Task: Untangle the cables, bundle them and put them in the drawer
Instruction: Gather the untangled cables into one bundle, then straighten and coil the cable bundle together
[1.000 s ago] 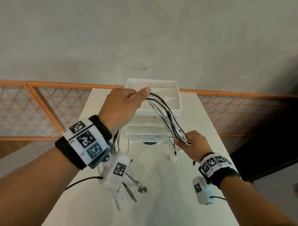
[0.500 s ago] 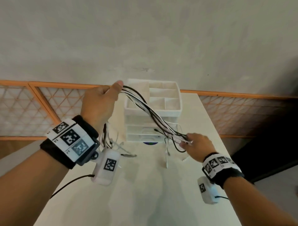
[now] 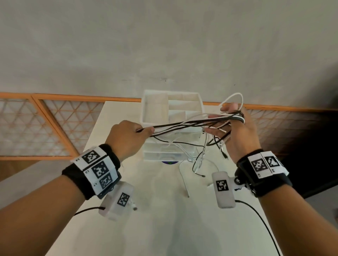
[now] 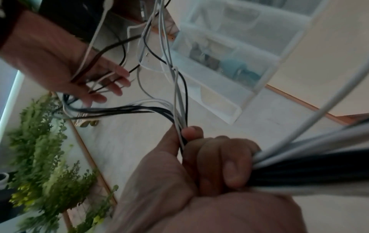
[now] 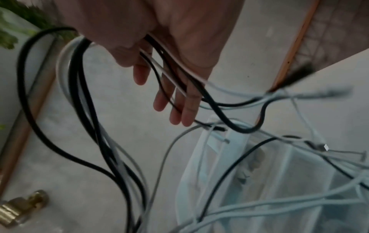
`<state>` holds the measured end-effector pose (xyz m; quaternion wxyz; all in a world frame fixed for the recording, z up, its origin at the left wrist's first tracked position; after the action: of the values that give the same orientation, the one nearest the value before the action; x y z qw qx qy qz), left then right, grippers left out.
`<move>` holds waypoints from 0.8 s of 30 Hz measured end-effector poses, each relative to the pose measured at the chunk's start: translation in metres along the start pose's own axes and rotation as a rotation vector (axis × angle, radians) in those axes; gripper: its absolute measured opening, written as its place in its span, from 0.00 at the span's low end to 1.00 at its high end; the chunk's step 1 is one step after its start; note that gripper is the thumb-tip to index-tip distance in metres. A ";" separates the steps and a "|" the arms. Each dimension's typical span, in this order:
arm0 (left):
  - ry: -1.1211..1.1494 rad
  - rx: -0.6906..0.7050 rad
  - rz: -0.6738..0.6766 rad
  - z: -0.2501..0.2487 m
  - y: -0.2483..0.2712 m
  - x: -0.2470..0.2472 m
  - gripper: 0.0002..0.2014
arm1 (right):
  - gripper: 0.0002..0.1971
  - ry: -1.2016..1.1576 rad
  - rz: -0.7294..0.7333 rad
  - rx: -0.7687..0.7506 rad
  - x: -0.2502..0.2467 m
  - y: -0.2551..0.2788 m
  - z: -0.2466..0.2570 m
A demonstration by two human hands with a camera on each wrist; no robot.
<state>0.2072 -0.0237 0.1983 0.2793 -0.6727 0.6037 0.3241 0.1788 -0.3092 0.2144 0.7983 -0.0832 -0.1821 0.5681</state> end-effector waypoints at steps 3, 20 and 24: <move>-0.022 -0.081 0.001 0.014 -0.004 0.003 0.29 | 0.11 0.164 0.079 -0.180 0.001 0.002 0.014; 0.630 -0.150 0.055 0.003 -0.009 -0.029 0.25 | 0.21 1.179 0.529 0.331 -0.066 0.057 -0.133; 0.525 -0.048 0.094 -0.014 -0.001 -0.026 0.24 | 0.25 0.983 0.544 0.110 -0.022 0.041 -0.081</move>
<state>0.2080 -0.0183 0.2272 0.0819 -0.7111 0.6784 0.1654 0.1681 -0.3097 0.1221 0.6172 -0.3402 0.2692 0.6564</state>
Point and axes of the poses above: each hand's wrist, its own y-axis away from the middle knuckle, its own x-axis out of the palm, z = x × y, the point moved 9 cm from there along -y, towards the middle knuckle, and after that the axes turned 11 degrees about -x, right-handed, at the moved point
